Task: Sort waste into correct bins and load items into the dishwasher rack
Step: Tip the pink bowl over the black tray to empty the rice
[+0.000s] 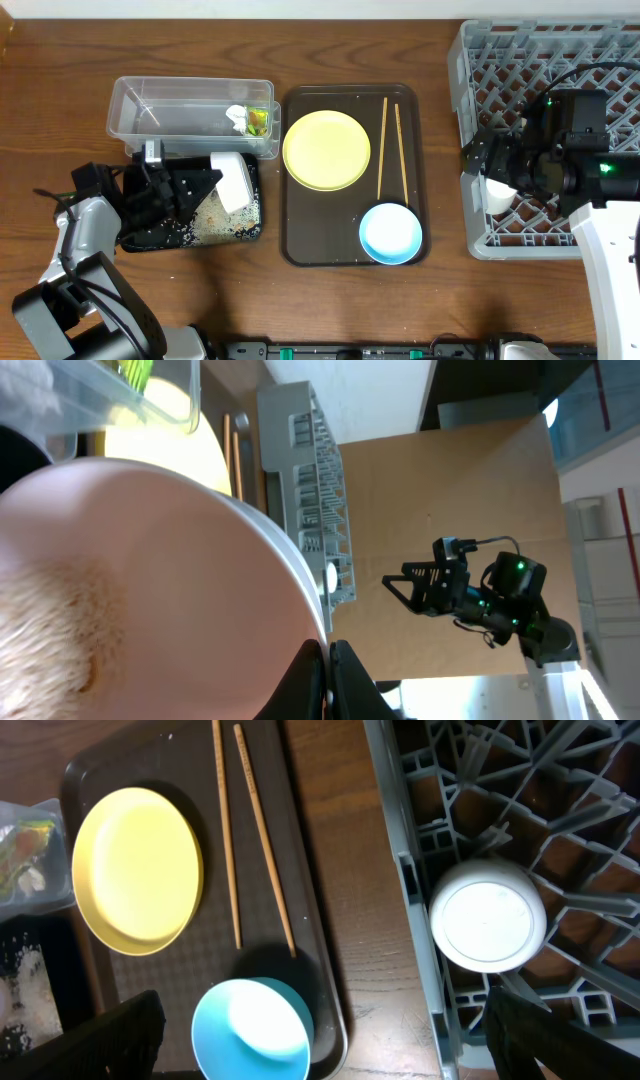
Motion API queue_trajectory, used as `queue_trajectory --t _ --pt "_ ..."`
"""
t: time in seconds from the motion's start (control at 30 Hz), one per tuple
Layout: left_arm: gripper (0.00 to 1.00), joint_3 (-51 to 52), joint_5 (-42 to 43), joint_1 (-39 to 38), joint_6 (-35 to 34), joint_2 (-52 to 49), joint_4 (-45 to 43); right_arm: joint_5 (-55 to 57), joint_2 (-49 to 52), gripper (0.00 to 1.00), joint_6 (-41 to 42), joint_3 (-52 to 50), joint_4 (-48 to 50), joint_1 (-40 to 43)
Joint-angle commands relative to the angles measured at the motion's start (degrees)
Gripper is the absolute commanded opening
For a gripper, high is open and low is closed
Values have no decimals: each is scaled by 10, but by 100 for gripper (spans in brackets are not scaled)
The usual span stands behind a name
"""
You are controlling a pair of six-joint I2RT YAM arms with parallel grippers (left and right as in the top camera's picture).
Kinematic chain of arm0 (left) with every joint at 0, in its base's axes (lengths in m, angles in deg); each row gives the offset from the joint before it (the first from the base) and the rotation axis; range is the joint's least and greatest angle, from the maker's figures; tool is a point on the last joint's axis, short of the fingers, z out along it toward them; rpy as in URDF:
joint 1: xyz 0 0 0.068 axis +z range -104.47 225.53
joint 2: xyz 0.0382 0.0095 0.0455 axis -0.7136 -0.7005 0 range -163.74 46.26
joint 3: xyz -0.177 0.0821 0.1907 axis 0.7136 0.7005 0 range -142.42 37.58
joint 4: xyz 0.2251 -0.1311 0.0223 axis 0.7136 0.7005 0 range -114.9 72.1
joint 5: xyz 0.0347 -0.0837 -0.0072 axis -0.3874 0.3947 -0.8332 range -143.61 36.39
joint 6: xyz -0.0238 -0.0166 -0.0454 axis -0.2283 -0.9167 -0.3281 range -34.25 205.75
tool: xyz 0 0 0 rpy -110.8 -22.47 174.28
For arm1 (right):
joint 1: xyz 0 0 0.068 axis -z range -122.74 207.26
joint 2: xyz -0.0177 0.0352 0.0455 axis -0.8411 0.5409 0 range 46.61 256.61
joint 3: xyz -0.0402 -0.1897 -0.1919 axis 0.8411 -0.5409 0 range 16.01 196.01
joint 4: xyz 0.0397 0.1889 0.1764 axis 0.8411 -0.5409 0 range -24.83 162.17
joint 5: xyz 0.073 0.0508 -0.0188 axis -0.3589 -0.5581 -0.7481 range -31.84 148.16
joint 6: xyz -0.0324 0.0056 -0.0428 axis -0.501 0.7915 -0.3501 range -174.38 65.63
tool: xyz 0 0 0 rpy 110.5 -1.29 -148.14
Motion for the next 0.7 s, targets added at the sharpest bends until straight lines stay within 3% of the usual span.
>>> queue_trajectory --t 0.0,0.07,0.17,0.27,0.37,0.47,0.67 --pt "7 -1 21 4 14 0 -3 1 2 99 8 -1 -1 -5" --pt "6 -1 -7 4 10 0 -7 1 2 99 8 -1 -2 -5" --pt "6 -1 -45 4 -62 0 10 1 2 99 8 -1 -2 -5" --pt "6 -1 22 4 -15 0 14 1 2 99 8 -1 -3 -5" --pt "6 -1 -42 7 -47 0 -9 1 2 99 8 -1 -3 -5" --pt "6 1 22 5 -14 0 -3 1 2 99 8 -1 -3 -5" --pt "6 2 -67 5 -24 0 -11 1 2 99 8 -1 -3 -5"
